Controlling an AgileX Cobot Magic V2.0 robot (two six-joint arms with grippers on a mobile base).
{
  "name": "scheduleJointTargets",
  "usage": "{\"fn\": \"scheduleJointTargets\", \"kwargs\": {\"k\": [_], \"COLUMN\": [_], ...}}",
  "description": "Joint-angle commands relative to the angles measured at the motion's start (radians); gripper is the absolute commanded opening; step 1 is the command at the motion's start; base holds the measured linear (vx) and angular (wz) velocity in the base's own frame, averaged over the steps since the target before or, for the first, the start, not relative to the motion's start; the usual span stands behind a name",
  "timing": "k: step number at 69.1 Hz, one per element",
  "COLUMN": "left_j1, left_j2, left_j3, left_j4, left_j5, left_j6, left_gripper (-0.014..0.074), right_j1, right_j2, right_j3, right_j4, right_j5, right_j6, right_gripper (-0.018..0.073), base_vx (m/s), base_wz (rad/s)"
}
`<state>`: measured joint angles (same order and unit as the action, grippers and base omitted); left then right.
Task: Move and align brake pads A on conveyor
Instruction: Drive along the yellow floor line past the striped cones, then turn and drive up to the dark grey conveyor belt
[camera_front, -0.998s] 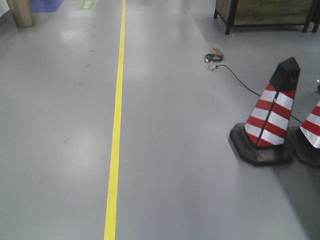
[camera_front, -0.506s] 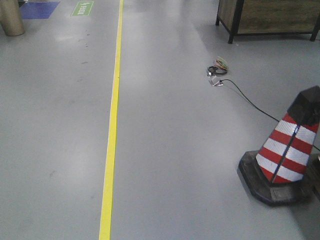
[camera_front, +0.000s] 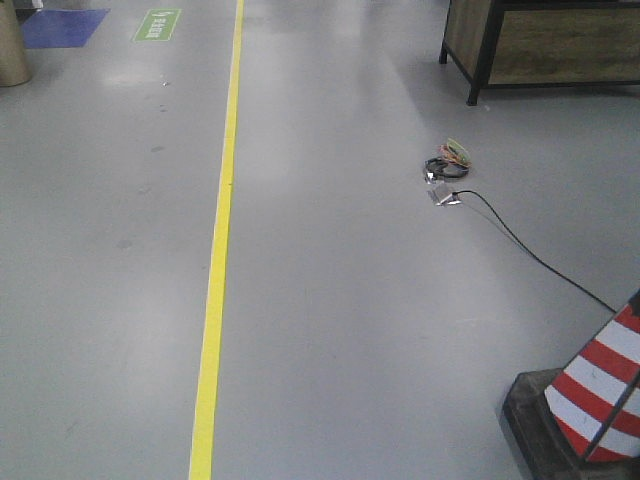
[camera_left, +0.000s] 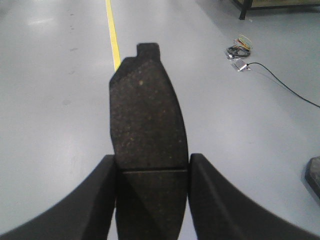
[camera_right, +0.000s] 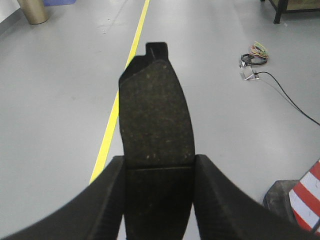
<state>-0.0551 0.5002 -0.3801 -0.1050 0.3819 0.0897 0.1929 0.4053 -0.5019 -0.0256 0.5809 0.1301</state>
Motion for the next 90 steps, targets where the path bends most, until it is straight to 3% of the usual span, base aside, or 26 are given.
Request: {"fn": "scheduleJointTargets", "kwargs": {"k": [1,28,90], "left_j1": [-0.004,-0.004,-0.004], "left_j2": [0.006,0.006,0.006], "left_j3": [-0.03,-0.03,-0.03], "left_j4": [-0.011,-0.011,-0.011], "left_j5": [-0.095,-0.094,-0.094], "left_j6": [-0.002,-0.002,-0.002], "left_gripper": [-0.0006,-0.0006,-0.0006], "right_j1": [-0.003,-0.003,-0.003], "right_j2": [0.006,0.006,0.006], "right_j3": [-0.03,-0.03,-0.03], "right_j4": [-0.007,-0.007,-0.007], "right_j5": [-0.087,-0.087,-0.087], "right_j6": [-0.005,-0.005,-0.005], "right_gripper": [-0.0007,-0.0007,-0.0007], "base_vx": [0.46,0.35,0.17], "base_wz": [-0.04,-0.35,-0.85]}}
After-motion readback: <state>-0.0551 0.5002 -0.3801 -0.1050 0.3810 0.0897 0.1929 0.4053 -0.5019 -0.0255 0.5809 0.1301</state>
